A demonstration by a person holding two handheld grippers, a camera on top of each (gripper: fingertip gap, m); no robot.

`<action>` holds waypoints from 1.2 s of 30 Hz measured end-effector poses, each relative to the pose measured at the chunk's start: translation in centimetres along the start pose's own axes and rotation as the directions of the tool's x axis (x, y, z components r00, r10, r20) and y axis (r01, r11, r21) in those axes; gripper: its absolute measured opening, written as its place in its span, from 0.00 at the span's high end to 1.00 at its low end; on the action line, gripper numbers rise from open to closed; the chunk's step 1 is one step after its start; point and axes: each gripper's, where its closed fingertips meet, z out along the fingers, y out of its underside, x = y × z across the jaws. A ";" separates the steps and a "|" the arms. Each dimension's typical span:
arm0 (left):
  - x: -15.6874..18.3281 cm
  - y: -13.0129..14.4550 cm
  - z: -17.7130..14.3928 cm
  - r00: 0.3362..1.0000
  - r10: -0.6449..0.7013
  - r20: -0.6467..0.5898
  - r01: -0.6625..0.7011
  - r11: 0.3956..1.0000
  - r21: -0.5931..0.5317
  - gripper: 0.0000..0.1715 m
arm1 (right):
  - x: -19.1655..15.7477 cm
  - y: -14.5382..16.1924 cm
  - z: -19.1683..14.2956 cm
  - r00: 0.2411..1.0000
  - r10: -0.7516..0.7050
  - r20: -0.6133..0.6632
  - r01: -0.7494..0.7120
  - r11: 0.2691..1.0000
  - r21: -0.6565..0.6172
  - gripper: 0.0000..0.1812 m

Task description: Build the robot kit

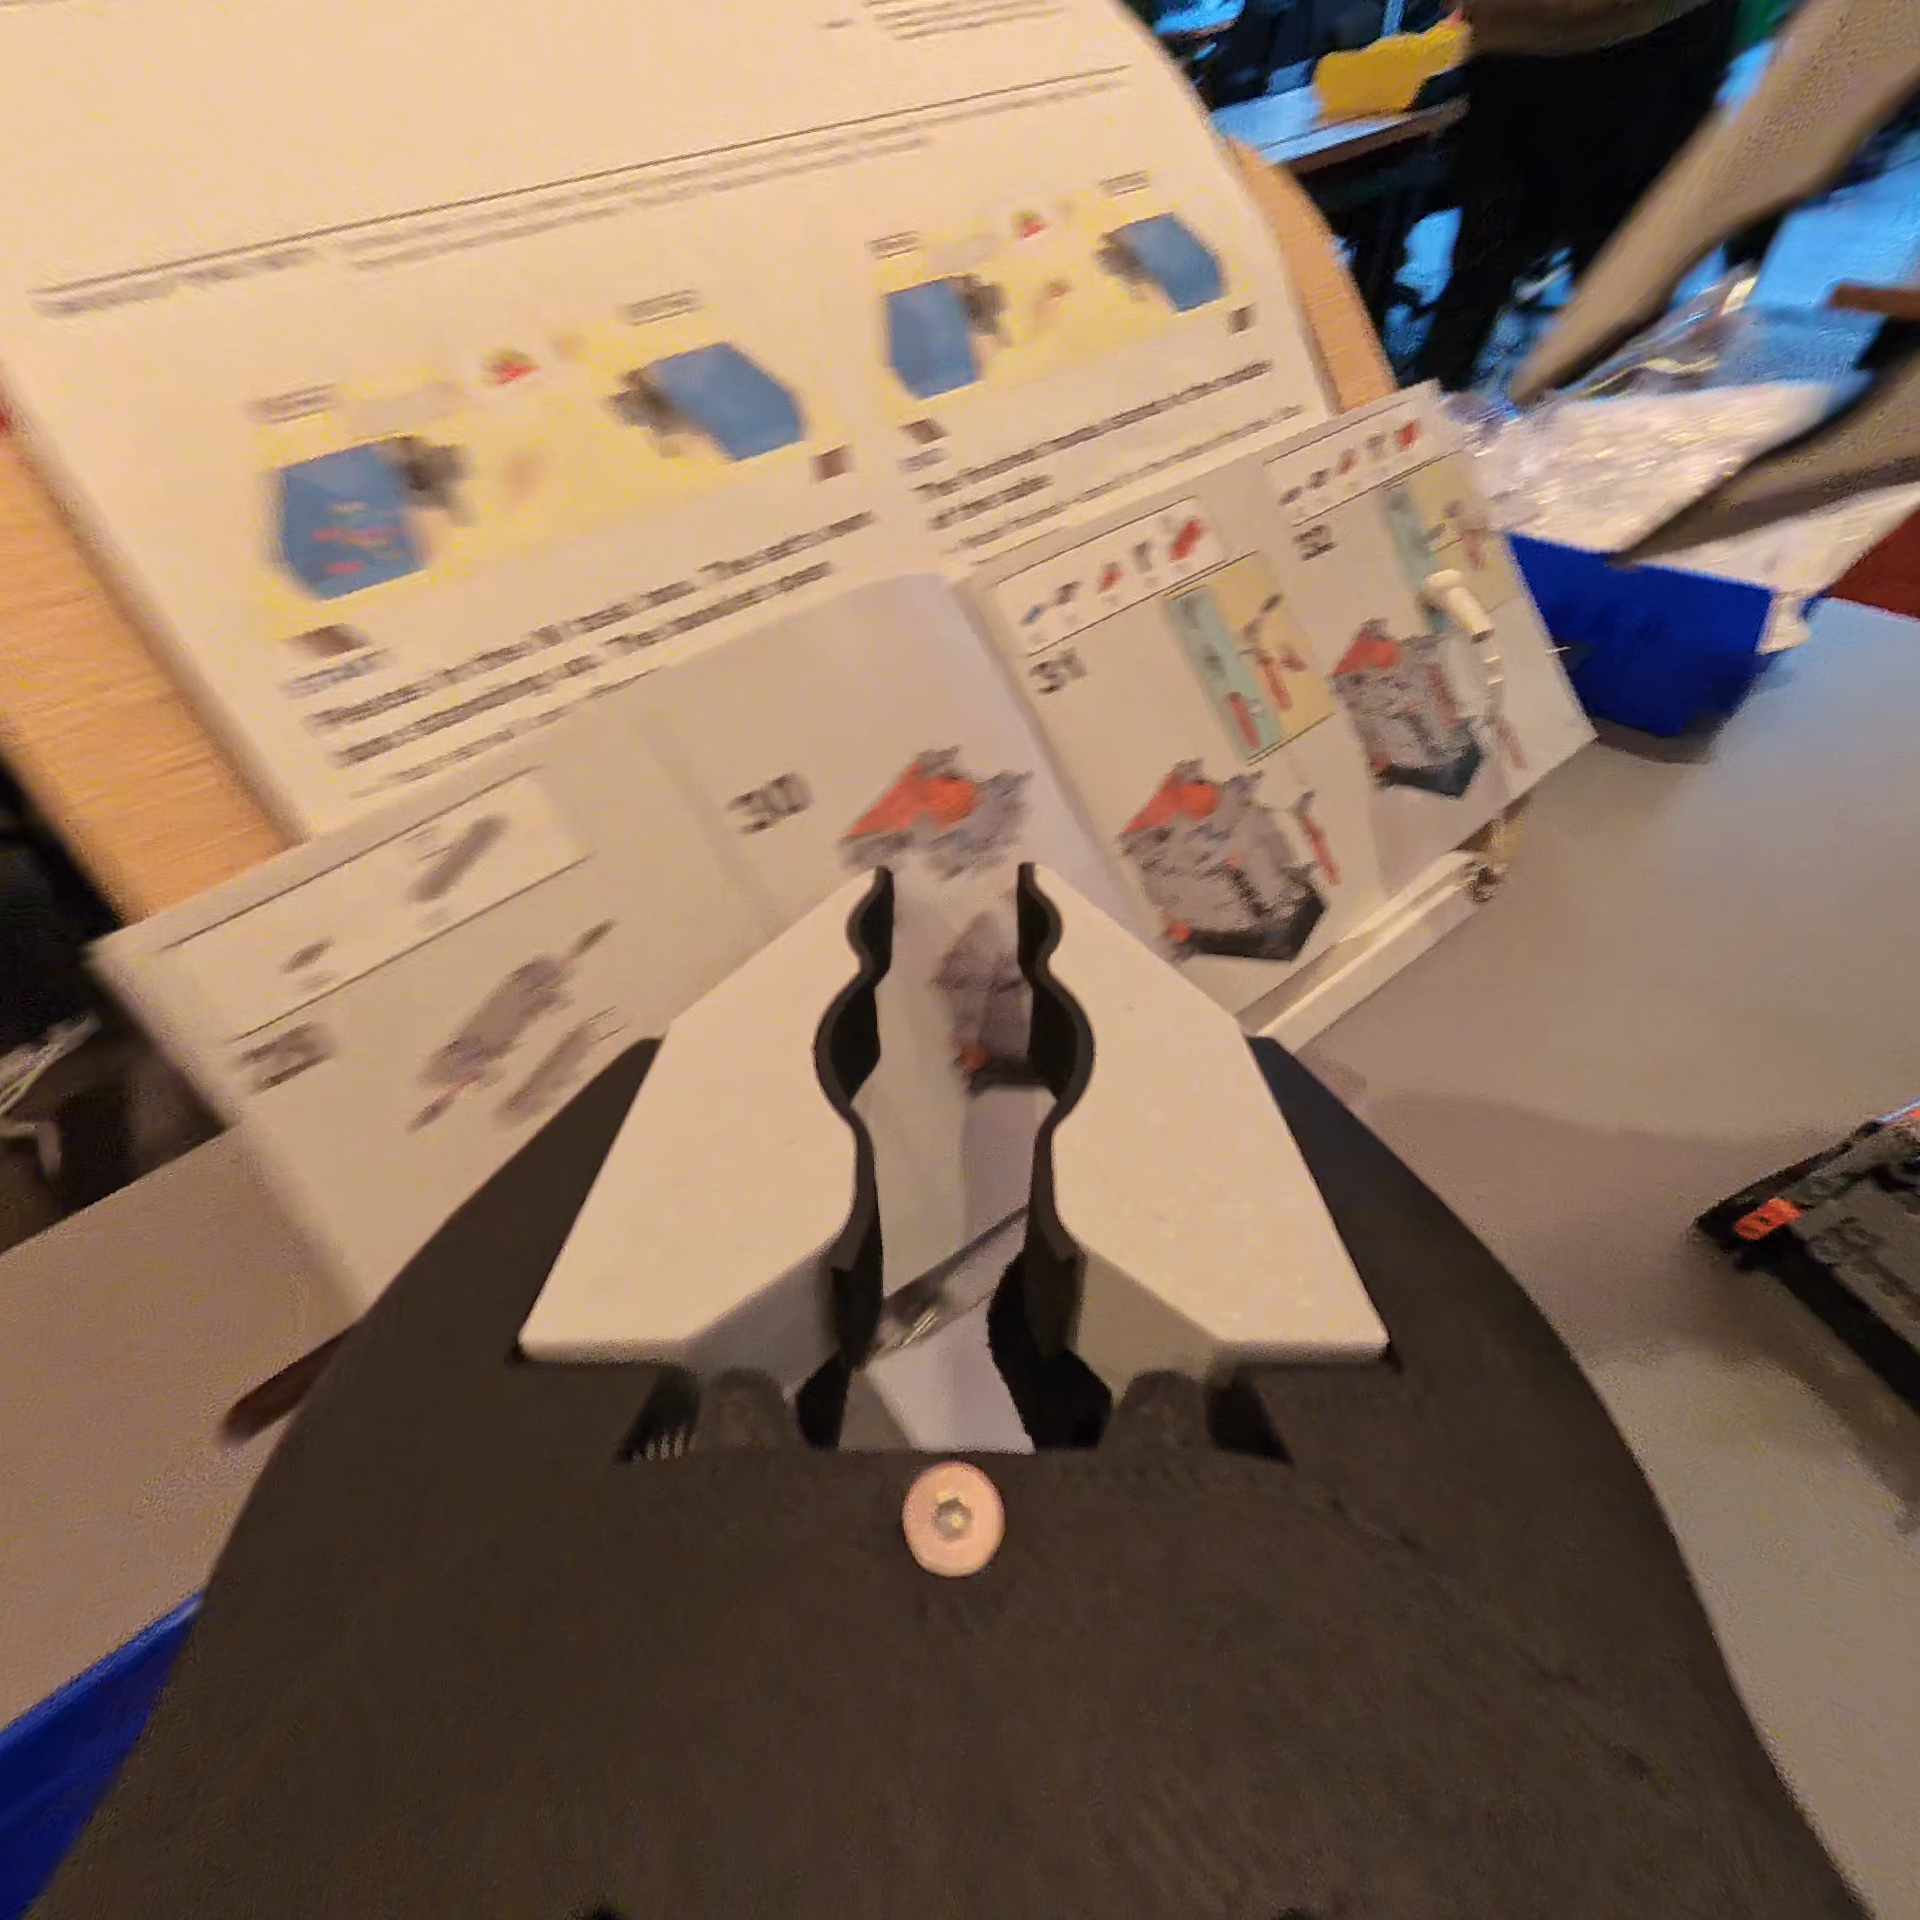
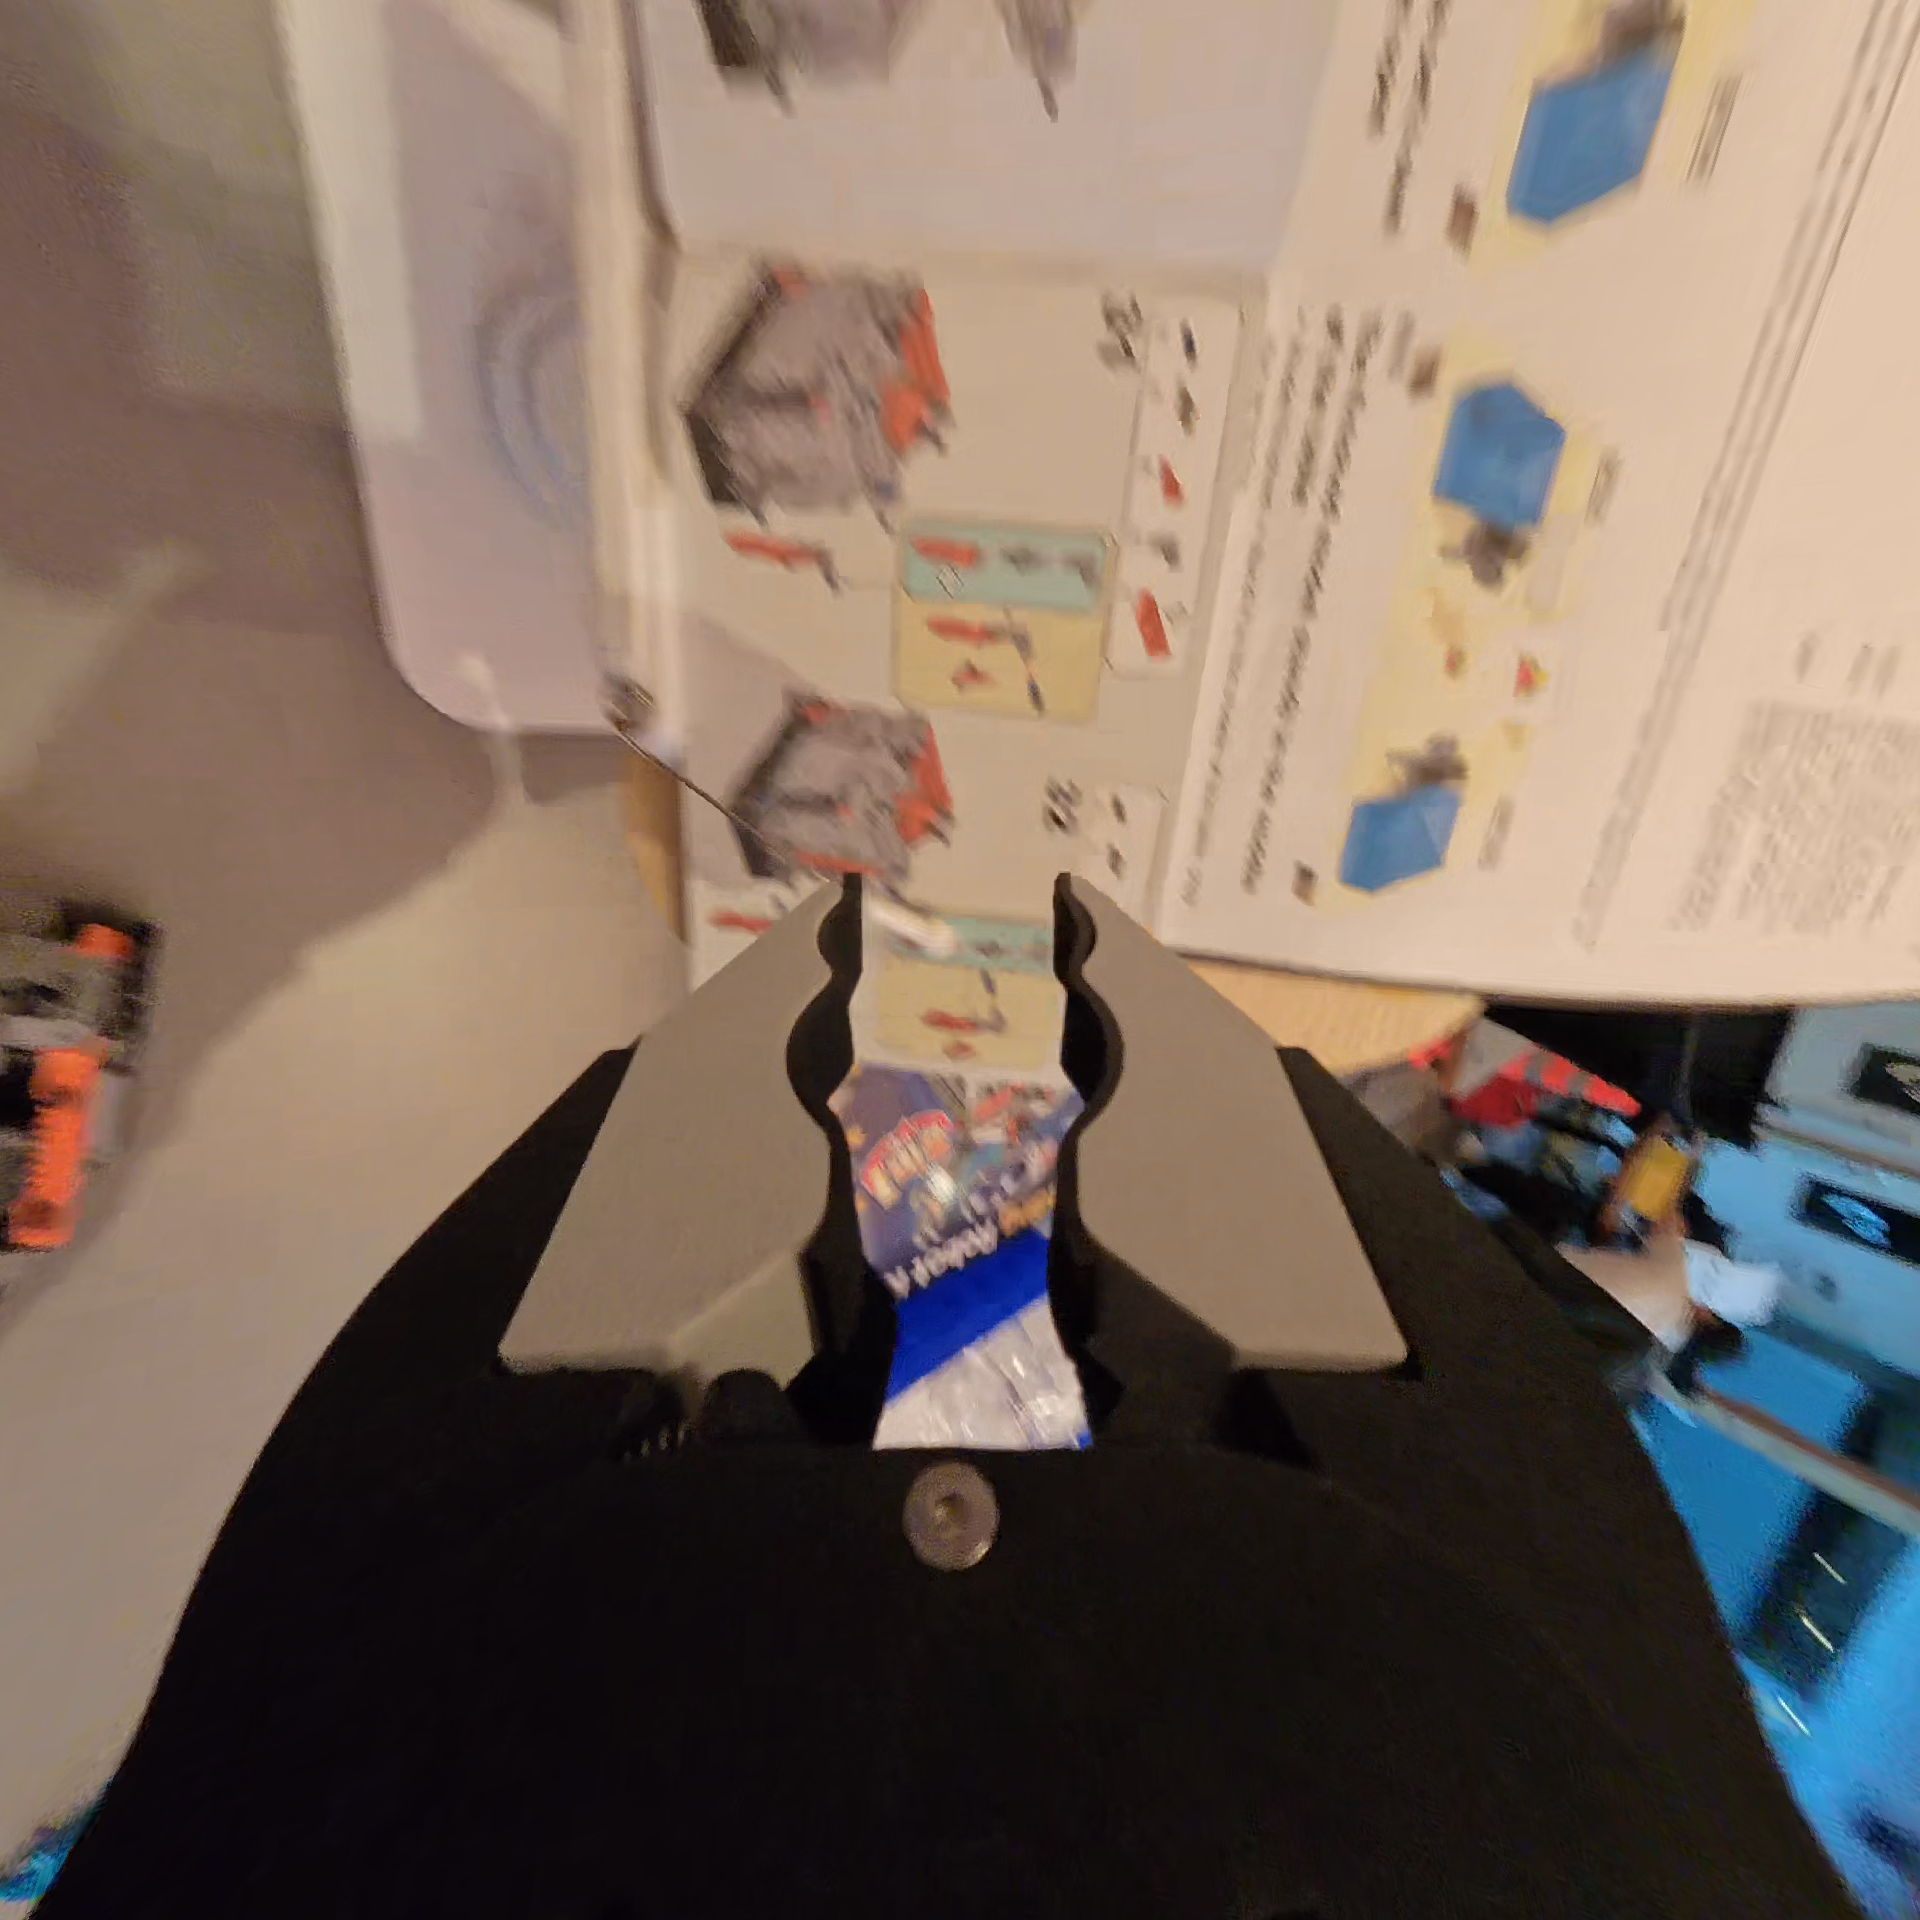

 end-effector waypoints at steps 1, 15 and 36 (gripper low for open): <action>-1.2 0.3 -0.8 1.000 -0.009 0.025 0.009 1.000 -0.024 0.88 | -1.3 -1.7 0.0 0.999 0.011 0.053 -0.015 0.998 0.063 0.81; -9.7 3.1 -2.7 0.971 -0.104 0.215 0.100 0.995 0.030 0.89 | -6.7 -19.0 10.3 0.993 -0.038 0.113 0.003 0.955 0.297 0.82; -11.3 5.1 -2.9 0.947 -0.292 0.130 0.289 0.956 0.046 0.87 | -5.4 -23.0 12.3 0.917 0.261 0.303 -0.366 0.852 0.375 1.00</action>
